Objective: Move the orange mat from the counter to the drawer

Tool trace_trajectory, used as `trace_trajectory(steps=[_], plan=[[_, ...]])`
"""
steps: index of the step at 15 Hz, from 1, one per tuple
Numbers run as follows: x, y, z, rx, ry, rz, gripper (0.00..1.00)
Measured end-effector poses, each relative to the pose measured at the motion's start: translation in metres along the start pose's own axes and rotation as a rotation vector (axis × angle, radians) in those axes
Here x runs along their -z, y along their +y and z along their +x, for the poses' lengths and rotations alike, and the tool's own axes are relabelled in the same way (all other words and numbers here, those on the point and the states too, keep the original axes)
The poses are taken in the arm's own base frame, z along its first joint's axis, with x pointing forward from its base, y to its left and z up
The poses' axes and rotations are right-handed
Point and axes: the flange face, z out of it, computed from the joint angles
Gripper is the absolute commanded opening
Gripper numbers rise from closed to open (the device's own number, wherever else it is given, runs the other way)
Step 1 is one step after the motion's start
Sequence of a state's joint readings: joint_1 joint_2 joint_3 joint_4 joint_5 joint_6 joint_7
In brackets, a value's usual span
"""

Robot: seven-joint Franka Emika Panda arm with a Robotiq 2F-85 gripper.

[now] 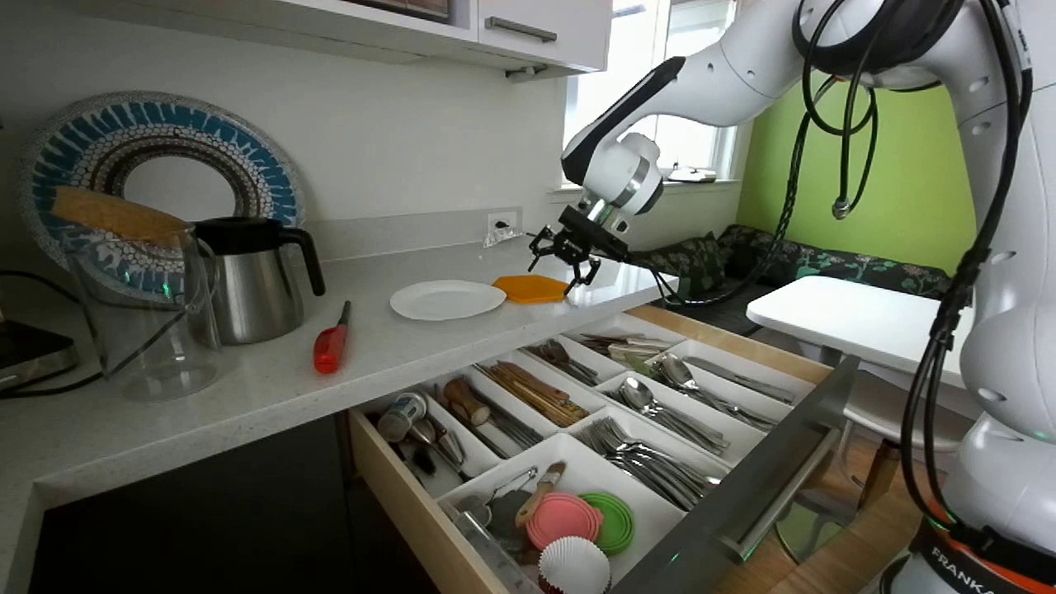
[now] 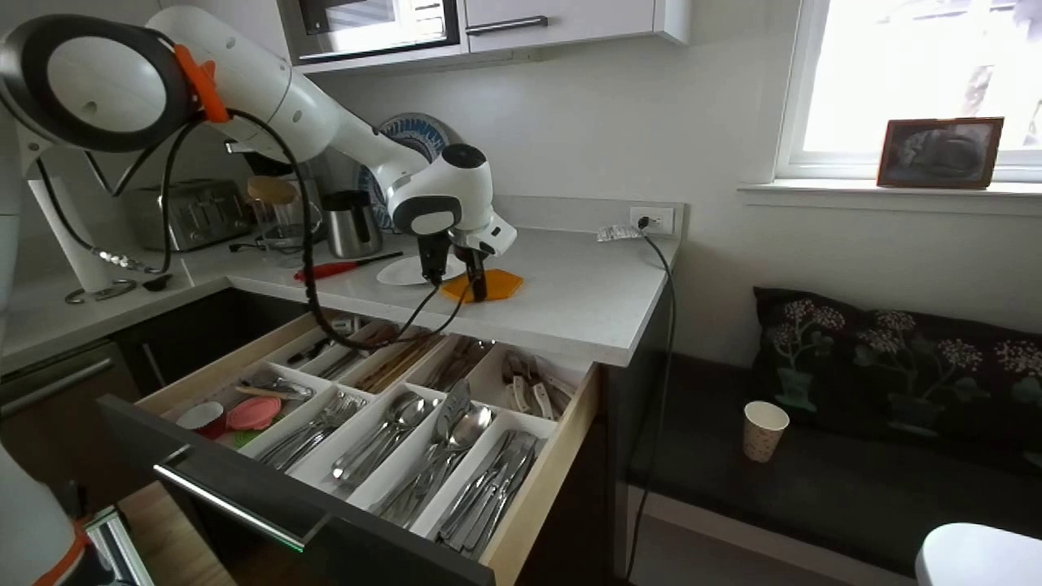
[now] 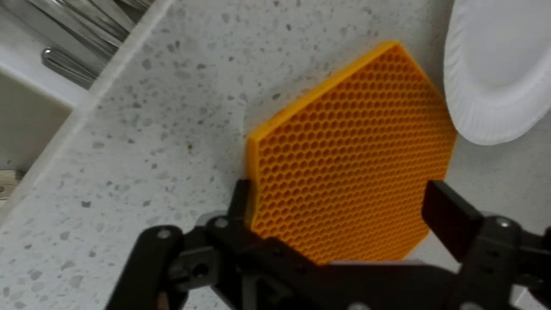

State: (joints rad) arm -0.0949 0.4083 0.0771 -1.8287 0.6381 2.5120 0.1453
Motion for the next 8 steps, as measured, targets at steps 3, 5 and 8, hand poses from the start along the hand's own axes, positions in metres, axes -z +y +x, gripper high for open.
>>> trace_trajectory(steps=[3,5,8], plan=[[0.0046,-0.0057,0.0049,-0.032,0.006,0.039,1.00],[0.0051,-0.0074,0.0067,-0.047,0.008,0.054,1.00],[0.0019,-0.0087,0.0084,-0.052,0.007,0.059,1.00]])
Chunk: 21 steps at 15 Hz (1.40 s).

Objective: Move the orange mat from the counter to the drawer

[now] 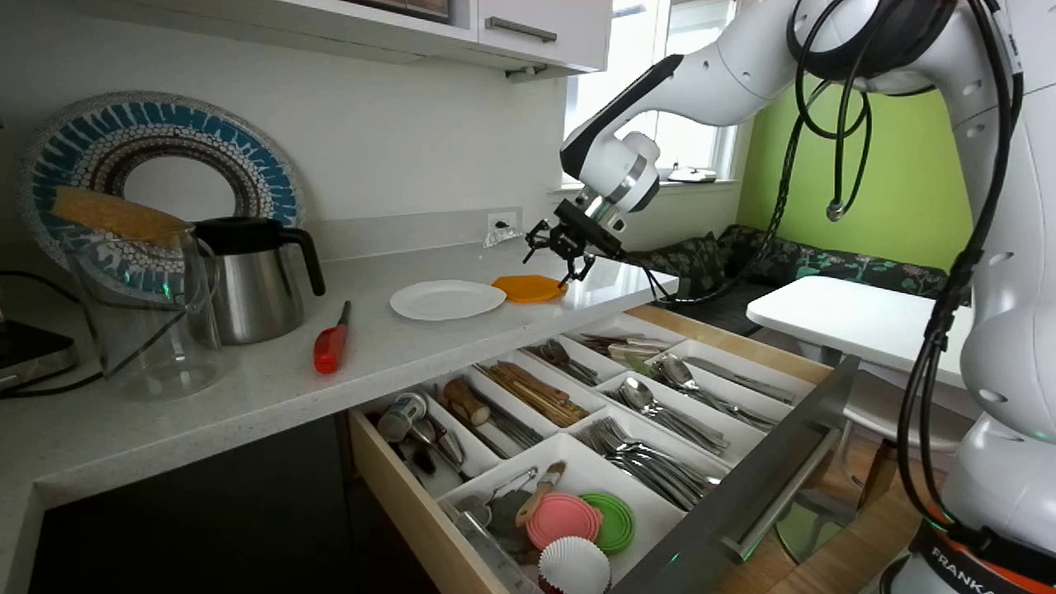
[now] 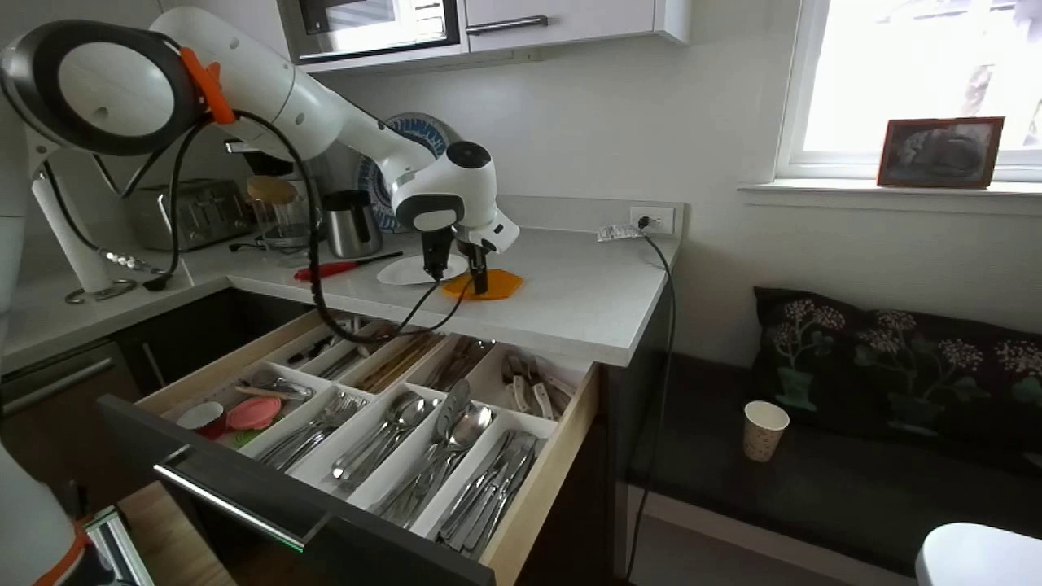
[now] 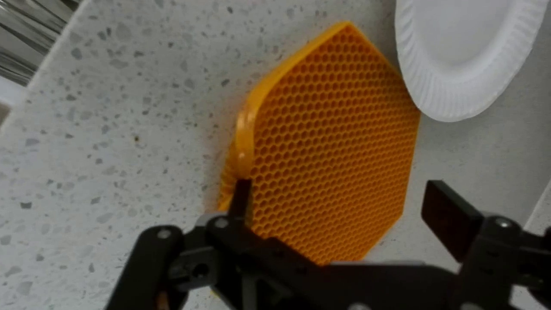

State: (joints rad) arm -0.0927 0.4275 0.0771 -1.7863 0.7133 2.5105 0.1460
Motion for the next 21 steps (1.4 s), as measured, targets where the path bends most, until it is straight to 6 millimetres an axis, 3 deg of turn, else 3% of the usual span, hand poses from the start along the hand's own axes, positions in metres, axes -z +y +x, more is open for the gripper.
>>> trace_trajectory(steps=[8,21], plan=[[-0.008,-0.001,0.000,0.001,0.018,-0.028,0.98],[-0.016,-0.002,-0.006,-0.007,0.106,-0.285,1.00]])
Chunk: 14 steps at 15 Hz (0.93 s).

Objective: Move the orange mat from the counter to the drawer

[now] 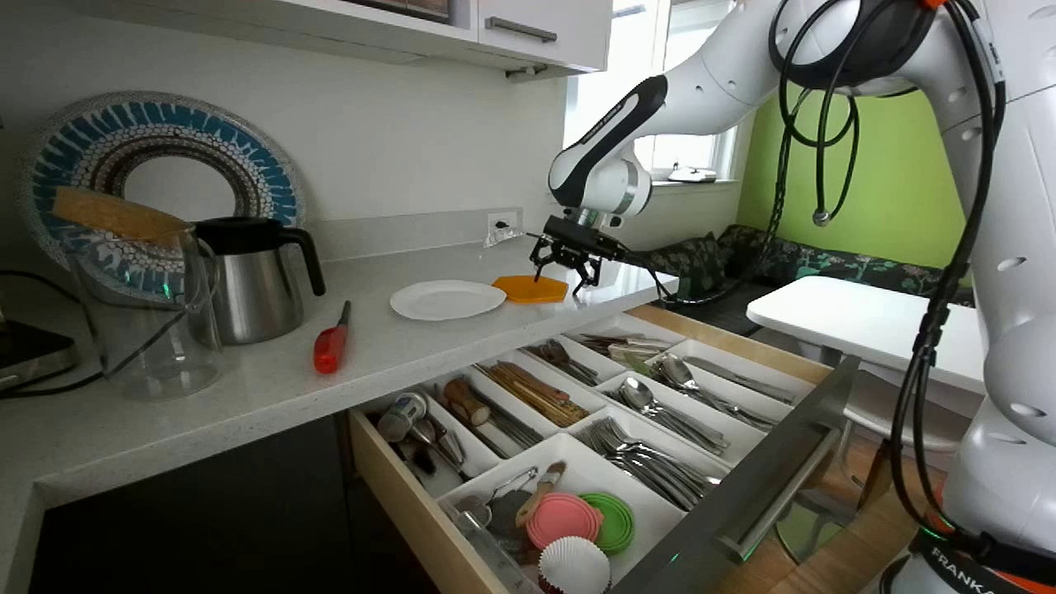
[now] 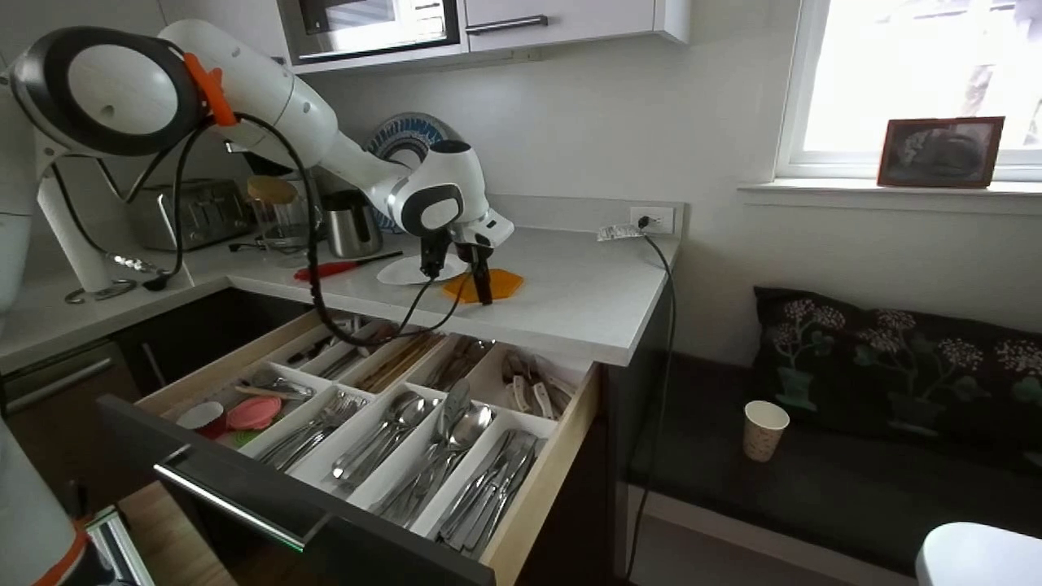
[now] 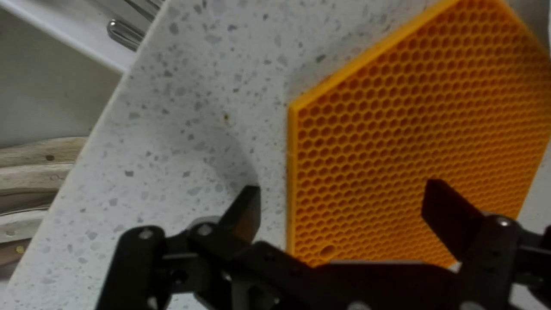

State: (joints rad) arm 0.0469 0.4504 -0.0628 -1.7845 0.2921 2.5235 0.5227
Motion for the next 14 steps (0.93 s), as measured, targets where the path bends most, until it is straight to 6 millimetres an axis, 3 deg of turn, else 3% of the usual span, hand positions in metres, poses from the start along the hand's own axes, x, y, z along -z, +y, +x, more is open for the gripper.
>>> trace_trajectory(steps=[3,8,12,14], plan=[[-0.003,0.000,-0.002,-0.005,-0.012,-0.009,1.00],[-0.011,-0.005,-0.009,0.012,-0.012,-0.030,0.77],[-0.009,-0.015,-0.013,0.041,0.003,-0.043,0.81],[-0.009,-0.016,-0.014,0.054,0.008,-0.049,0.67]])
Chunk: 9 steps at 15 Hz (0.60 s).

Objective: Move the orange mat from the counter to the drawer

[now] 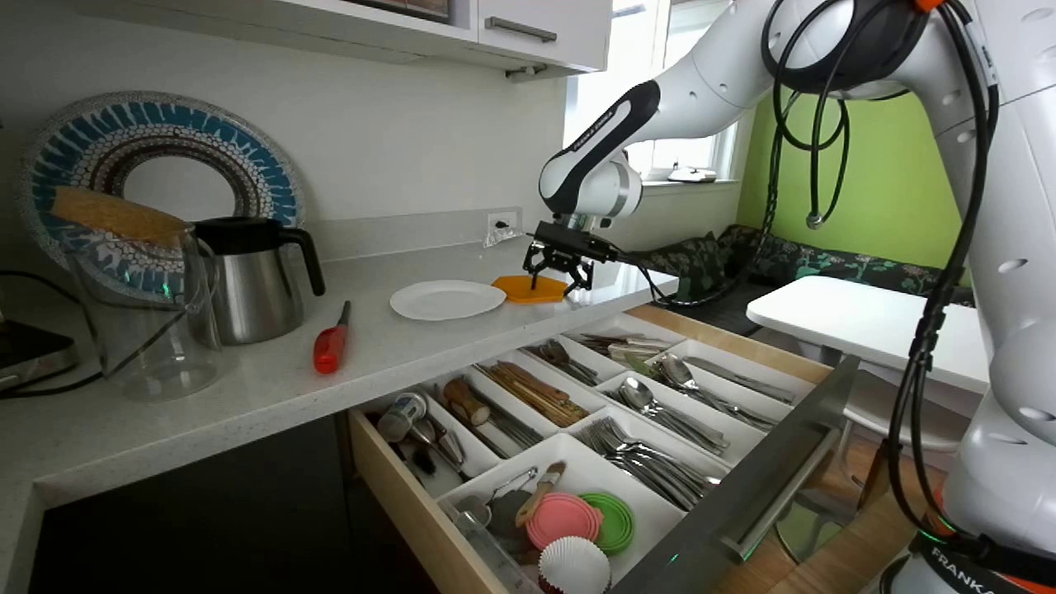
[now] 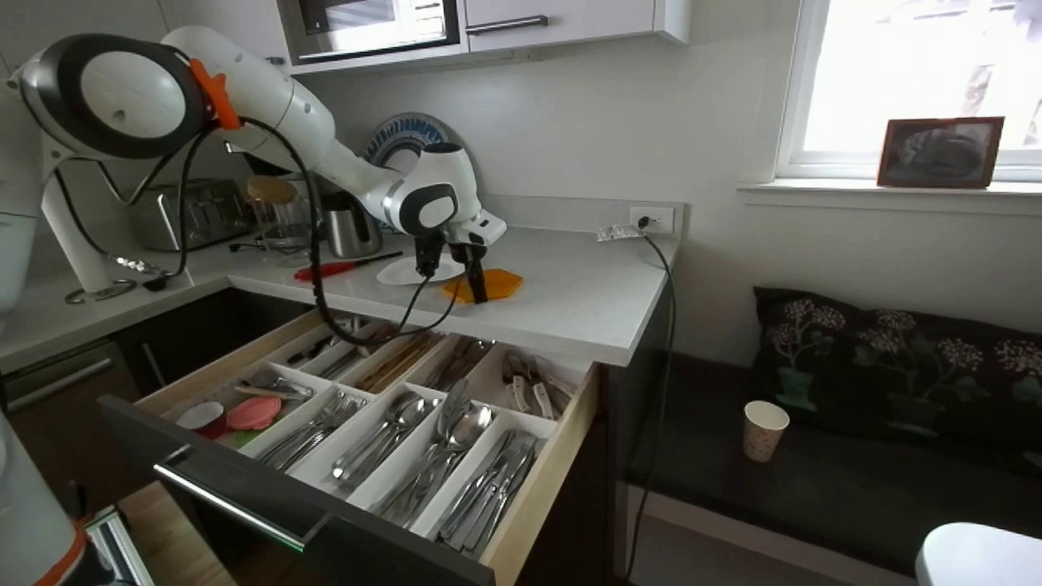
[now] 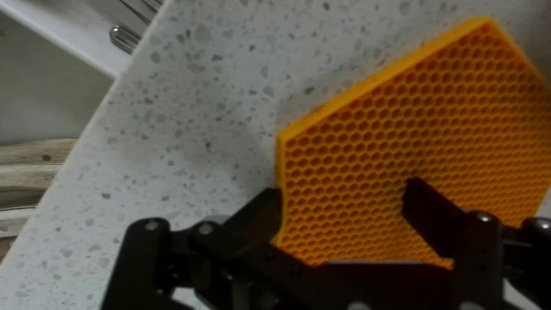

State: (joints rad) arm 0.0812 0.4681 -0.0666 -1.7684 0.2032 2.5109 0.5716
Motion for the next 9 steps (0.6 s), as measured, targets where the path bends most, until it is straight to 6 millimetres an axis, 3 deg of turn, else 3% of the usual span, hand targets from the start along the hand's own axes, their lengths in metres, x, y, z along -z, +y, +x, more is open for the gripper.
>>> trace_trajectory(steps=[1,6,9], plan=[[0.000,-0.001,0.000,0.004,0.002,-0.002,0.54],[0.007,-0.013,-0.002,0.025,0.015,0.010,0.14],[0.010,-0.022,-0.003,0.036,0.022,0.019,0.01]])
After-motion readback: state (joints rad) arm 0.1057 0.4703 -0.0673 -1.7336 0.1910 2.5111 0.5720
